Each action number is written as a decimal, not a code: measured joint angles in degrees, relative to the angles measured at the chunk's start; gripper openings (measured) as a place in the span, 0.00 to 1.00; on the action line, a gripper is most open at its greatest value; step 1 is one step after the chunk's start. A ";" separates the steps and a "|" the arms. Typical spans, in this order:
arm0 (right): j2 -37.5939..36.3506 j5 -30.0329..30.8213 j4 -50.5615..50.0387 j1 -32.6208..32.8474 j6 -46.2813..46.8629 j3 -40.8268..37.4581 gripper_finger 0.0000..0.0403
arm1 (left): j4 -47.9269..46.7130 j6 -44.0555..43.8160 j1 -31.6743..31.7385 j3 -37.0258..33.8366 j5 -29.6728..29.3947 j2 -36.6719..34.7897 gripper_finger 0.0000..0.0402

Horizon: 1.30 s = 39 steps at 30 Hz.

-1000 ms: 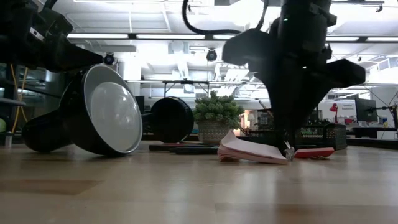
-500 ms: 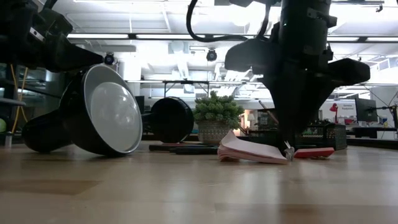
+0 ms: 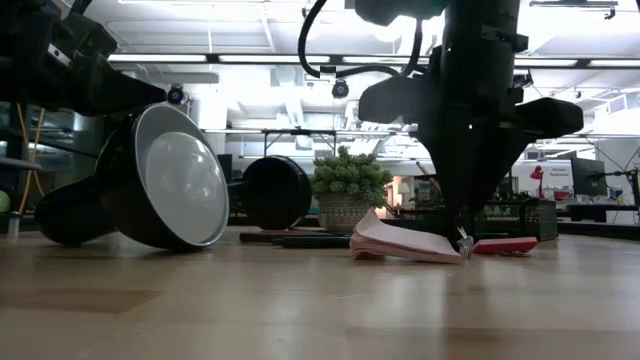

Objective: Pick and place office supplies into organizer
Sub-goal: Put the left binder clip into the bottom left section of the desk organizer

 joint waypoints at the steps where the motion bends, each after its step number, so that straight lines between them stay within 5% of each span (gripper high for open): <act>1: 0.00 -0.01 0.01 0.00 0.12 0.00 0.22 | 0.02 0.00 0.01 0.00 -0.01 0.00 0.00; 39: 2.82 1.66 0.95 -0.35 -0.79 -0.05 0.21 | 0.02 0.00 0.02 0.00 -0.02 0.00 0.00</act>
